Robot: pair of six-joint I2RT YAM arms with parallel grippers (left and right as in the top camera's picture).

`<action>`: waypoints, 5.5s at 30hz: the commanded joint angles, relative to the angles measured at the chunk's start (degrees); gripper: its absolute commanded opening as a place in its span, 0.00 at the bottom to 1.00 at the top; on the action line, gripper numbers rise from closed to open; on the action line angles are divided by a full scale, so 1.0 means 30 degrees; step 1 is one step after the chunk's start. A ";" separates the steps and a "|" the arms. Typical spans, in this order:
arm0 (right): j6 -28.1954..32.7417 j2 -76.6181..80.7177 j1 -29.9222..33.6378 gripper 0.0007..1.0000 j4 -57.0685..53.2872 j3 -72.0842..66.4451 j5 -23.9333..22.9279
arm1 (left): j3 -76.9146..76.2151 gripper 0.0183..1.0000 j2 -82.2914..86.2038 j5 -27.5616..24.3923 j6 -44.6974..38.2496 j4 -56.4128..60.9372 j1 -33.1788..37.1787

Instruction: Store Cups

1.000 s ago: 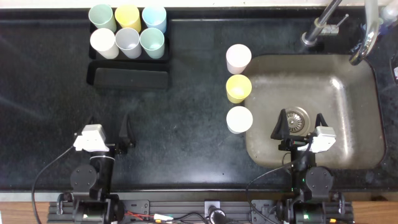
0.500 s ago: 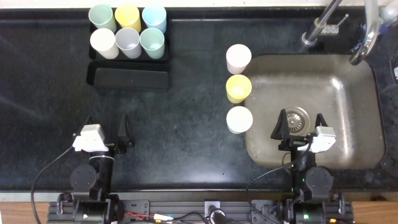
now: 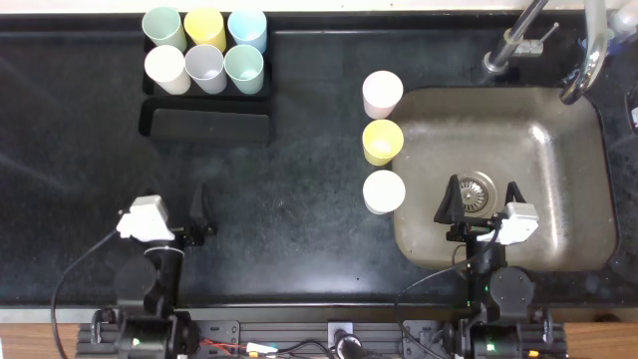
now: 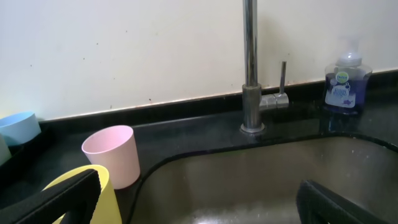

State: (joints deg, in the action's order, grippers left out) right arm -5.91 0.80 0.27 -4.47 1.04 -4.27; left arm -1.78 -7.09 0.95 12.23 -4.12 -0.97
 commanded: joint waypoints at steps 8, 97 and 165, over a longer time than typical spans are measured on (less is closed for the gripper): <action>0.0117 -0.0197 -0.0087 1.00 0.0080 -0.0262 0.0117 | -1.6917 1.00 -2.0618 -0.8823 0.5005 -0.2885 -0.0430; 0.0117 -0.0197 -0.0087 1.00 0.0080 -0.0262 0.0117 | -4.5047 0.02 -4.2781 -0.2280 0.8947 -2.0903 -0.8750; 0.0117 -0.0197 -0.0087 1.00 0.0080 -0.0262 0.0117 | -2.9594 0.02 -3.2305 0.0780 1.0666 -1.9067 0.3971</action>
State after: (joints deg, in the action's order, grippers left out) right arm -5.89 0.69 0.27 -4.56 1.04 -4.27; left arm -90.78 -103.04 2.24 43.57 -61.69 10.28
